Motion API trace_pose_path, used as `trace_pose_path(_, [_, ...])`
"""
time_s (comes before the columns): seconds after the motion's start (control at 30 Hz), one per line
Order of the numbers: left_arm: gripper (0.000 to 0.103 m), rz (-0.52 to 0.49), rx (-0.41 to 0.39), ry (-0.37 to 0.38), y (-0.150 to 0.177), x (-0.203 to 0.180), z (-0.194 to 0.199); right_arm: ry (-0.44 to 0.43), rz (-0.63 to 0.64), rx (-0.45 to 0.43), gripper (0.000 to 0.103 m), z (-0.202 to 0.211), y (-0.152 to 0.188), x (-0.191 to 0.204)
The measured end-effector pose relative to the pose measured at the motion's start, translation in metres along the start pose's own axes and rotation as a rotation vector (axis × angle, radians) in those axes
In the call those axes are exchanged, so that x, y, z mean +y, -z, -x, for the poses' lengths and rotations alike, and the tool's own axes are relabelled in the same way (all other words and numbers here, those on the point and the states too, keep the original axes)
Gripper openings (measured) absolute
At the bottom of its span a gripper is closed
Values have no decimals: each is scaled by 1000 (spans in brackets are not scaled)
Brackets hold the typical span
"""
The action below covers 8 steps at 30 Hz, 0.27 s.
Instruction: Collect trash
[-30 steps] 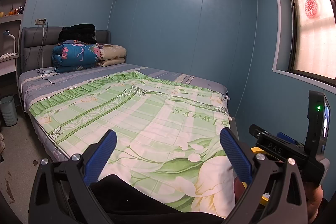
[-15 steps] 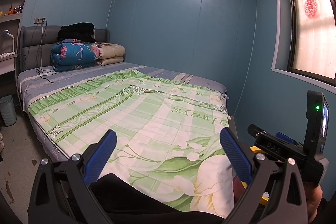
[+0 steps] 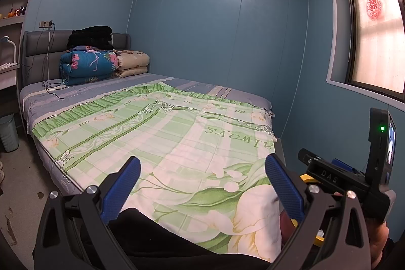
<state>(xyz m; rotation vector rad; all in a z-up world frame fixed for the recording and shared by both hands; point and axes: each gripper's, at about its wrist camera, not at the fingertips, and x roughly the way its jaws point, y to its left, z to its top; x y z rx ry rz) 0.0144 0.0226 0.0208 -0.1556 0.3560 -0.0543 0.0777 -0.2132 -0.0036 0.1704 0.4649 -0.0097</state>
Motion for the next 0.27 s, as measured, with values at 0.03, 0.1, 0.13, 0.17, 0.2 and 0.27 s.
trace_pose_path(0.03, [95, 1, 0, 1, 0, 0, 0, 0, 0, 1, 95, 0, 0, 0])
trace_pose_path(0.1, [95, 0, 3, 0, 0, 0, -1, 0, -1, 3, 95, 0, 1, 0])
trace_pose_path(0.13, [95, -1, 5, 2, 0, 0, -1, 0, -2, 4, 95, 0, 1, 0])
trace_pose_path(0.17, [95, -1, 7, 2, 1, 0, -1, -1, -2, 5, 95, 0, 1, -1])
trace_pose_path(0.2, [95, -1, 8, 2, 1, 0, 0, 0, -2, 4, 95, 0, 1, -1])
trace_pose_path(0.27, [95, -2, 10, 3, 0, 1, 0, 0, -2, 4, 95, 0, 1, -1])
